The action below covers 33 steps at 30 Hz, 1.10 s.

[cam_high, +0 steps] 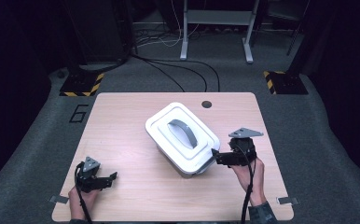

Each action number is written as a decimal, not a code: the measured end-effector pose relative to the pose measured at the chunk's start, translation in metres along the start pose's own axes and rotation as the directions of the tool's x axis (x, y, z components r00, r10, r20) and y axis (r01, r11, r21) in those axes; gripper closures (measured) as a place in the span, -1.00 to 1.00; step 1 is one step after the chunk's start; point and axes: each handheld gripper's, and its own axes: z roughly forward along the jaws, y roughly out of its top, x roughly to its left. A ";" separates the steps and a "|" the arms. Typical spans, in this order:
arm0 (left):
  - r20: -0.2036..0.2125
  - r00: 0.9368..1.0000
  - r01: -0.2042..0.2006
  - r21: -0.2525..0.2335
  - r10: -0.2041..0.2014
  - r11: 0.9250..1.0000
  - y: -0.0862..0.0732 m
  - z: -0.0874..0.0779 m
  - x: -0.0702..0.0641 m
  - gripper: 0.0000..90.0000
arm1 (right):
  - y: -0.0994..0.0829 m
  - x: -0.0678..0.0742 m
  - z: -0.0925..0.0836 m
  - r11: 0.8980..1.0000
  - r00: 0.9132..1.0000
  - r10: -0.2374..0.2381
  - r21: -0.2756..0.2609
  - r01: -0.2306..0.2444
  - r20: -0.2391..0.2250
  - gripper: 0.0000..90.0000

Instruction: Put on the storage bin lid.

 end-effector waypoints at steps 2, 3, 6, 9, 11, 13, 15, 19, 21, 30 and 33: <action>0.000 1.000 0.001 0.001 -0.001 1.000 0.000 0.000 0.000 -0.70 | -0.014 -0.007 -0.003 1.000 1.000 0.012 -0.007 -0.012 0.018 -0.78; 0.000 1.000 0.000 0.000 0.000 1.000 0.000 0.000 0.000 -0.70 | -0.018 -0.009 -0.004 1.000 1.000 0.022 -0.008 -0.022 0.019 -0.78; 0.000 1.000 0.000 0.000 0.000 1.000 0.000 0.000 0.000 -0.70 | -0.029 -0.014 -0.005 0.999 0.999 0.041 -0.008 -0.041 0.025 -0.78; 0.000 1.000 0.000 0.000 0.000 1.000 0.000 0.000 0.000 -0.70 | -0.052 -0.024 0.000 0.998 0.997 0.064 0.012 -0.064 0.049 -0.78; 0.001 1.000 0.001 0.002 -0.001 1.000 0.000 0.000 0.000 -0.70 | -0.066 -0.029 0.006 0.996 0.995 0.074 0.036 -0.077 0.070 -0.79; 0.000 1.000 0.000 0.000 0.000 1.000 0.000 0.000 0.000 -0.70 | -0.080 -0.033 0.011 0.994 0.993 0.085 0.056 -0.090 0.084 -0.79; 0.000 1.000 0.001 0.001 -0.001 1.000 0.000 0.000 0.000 -0.70 | -0.085 -0.034 0.014 0.993 0.992 0.088 0.064 -0.094 0.096 -0.79; 0.000 1.000 0.000 0.000 0.000 1.000 0.000 0.000 0.000 -0.70 | -0.113 -0.042 0.026 0.988 0.985 0.113 0.092 -0.126 0.133 -0.79; 0.001 1.000 0.001 0.002 -0.001 1.000 0.000 0.000 0.000 -0.70 | -0.121 -0.044 0.029 0.987 0.983 0.117 0.092 -0.131 0.142 -0.79; 0.001 1.000 0.004 0.001 -0.004 1.000 0.000 0.000 0.000 -0.70 | -0.141 -0.046 0.038 0.993 0.979 0.094 0.060 -0.106 0.181 -0.85; 0.000 1.000 0.000 0.000 0.000 1.000 0.000 0.000 0.000 -0.70 | -0.143 -0.046 0.038 0.993 0.979 0.093 0.052 -0.103 0.181 -0.85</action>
